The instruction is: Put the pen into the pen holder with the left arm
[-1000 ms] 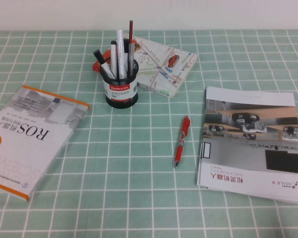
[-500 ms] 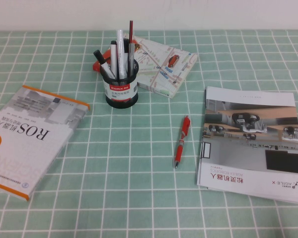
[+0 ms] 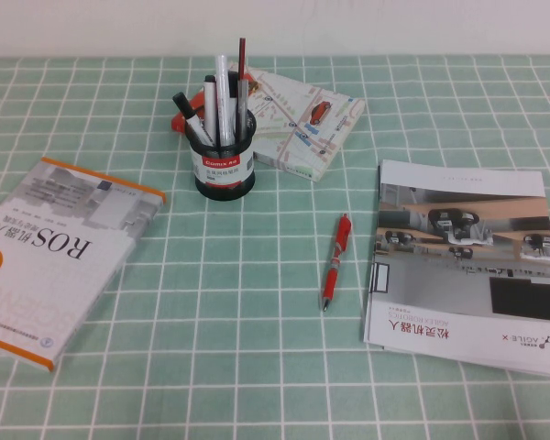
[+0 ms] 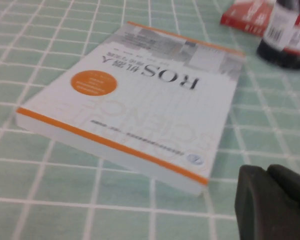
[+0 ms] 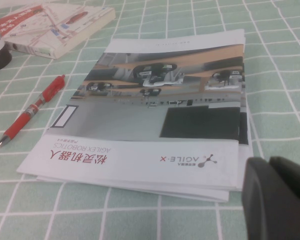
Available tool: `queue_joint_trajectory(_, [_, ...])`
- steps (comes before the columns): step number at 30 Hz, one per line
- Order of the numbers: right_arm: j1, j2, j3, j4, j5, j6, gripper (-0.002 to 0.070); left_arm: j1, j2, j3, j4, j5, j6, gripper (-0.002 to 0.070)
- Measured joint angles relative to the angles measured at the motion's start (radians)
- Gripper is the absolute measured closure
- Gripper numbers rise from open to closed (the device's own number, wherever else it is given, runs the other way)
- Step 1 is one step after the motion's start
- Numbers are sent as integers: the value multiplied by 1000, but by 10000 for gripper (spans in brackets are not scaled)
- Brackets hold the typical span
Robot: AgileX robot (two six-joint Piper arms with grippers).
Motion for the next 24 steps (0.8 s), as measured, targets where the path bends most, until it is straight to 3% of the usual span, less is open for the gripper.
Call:
queue_joint_trajectory(7, [0,0,0,0,0,0,696,0,0,2,-144,-113,-158,678])
queue_joint_trajectory(15, [0,0,0,0,0,0,696,0,0,2,-191,-197,-170,678])
queue_joint_trajectory(19, [0,0,0,0,0,0,696,0,44,-53,-221,-98,-175,678])
queue_joint_trajectory(24, [0,0,0,0,0,0,696,0,233,-291,-229,81,-127,678])
